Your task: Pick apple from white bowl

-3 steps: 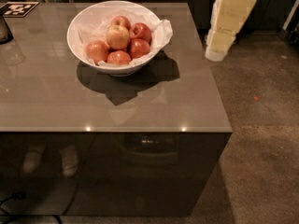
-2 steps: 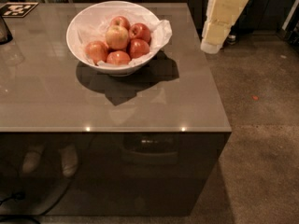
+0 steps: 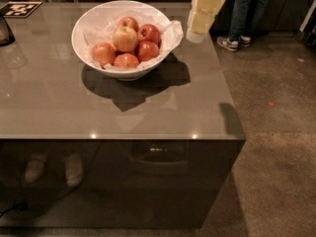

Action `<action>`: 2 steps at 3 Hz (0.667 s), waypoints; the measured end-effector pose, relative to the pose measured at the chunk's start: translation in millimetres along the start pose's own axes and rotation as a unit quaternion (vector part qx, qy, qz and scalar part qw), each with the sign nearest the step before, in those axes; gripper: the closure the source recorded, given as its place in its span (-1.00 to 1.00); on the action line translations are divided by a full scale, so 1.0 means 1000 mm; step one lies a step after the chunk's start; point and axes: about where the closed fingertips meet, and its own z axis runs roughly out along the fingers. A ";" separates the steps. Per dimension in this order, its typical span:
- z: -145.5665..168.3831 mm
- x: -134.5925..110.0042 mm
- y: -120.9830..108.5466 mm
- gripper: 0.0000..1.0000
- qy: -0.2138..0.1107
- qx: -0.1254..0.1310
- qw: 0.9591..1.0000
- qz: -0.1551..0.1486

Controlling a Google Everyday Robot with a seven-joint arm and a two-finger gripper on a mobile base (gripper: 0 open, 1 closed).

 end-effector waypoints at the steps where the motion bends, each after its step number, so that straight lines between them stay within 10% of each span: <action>1: 0.038 -0.050 -0.046 -1.00 -0.030 -0.011 0.999 -0.021; 2: 0.037 -0.056 -0.054 -1.00 -0.041 0.003 0.999 -0.020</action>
Offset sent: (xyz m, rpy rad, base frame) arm 0.0934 0.0574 -0.0119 0.0098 0.0980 0.0949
